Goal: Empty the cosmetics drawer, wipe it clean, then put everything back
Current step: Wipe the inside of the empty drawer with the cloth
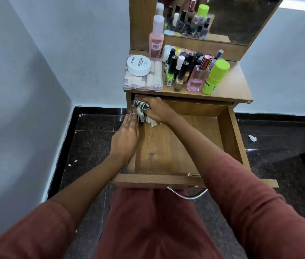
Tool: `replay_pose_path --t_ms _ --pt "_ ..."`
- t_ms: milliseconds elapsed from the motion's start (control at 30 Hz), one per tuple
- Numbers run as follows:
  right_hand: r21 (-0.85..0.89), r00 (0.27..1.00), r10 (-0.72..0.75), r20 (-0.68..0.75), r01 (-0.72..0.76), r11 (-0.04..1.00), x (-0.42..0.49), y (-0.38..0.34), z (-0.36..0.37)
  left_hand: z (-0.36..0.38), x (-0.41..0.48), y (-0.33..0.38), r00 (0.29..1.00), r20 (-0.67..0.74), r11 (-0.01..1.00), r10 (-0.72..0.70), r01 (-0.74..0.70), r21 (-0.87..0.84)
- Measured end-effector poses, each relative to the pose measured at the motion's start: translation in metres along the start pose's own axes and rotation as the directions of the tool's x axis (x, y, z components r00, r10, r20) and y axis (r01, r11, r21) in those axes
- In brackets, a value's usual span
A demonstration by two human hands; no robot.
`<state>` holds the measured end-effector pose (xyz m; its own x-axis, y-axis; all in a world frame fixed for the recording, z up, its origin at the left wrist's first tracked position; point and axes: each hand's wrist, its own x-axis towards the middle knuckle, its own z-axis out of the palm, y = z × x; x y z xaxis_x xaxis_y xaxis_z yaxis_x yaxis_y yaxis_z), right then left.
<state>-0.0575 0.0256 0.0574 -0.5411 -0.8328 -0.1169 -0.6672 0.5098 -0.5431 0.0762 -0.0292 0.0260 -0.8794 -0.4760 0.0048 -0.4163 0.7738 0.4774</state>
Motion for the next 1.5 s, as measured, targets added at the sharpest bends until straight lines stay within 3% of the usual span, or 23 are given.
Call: replay_pose_path --t_ms 267,433,567,700,833,1033,1233,1333,1500 --pt "-0.059 0.989 -0.099 0.112 0.106 0.993 -0.025 -0.001 0.003 -0.022 0.018 -0.011 0.997 -0.034 0.997 -0.07 0.071 0.029" --pt "-0.092 0.976 -0.166 0.144 0.18 0.979 -0.047 -0.001 0.016 -0.03 0.042 -0.013 0.998 0.009 0.997 0.064 -0.065 0.041" --pt "-0.041 0.949 -0.233 0.213 0.247 0.968 -0.073 -0.003 0.026 -0.027 0.057 -0.011 0.974 0.143 0.972 0.177 -0.196 0.128" --pt "0.003 0.909 -0.313 0.275 0.325 0.946 -0.101 -0.01 0.031 -0.024 0.067 -0.013 0.939 0.282 0.937 0.195 -0.264 0.231" --pt "0.022 0.865 -0.339 0.369 0.356 0.934 -0.108 -0.013 0.027 -0.025 0.063 -0.013 0.935 0.291 0.929 0.202 -0.276 0.244" --pt "-0.111 0.905 -0.259 0.336 0.311 0.944 -0.084 -0.012 0.017 -0.017 0.061 -0.015 0.944 0.248 0.912 0.218 -0.288 0.293" --pt "0.088 0.825 -0.353 0.442 0.352 0.932 -0.096 -0.014 0.024 -0.012 0.062 -0.017 0.952 0.211 0.914 0.222 -0.279 0.295" --pt "0.219 0.809 -0.342 0.477 0.268 0.938 -0.103 -0.018 0.029 -0.012 0.061 -0.017 0.953 0.205 0.917 0.223 -0.276 0.286" --pt "0.378 0.845 -0.26 0.467 0.075 0.923 -0.108 -0.024 0.03 -0.011 0.06 -0.017 0.956 0.192 0.923 0.22 -0.268 0.276"
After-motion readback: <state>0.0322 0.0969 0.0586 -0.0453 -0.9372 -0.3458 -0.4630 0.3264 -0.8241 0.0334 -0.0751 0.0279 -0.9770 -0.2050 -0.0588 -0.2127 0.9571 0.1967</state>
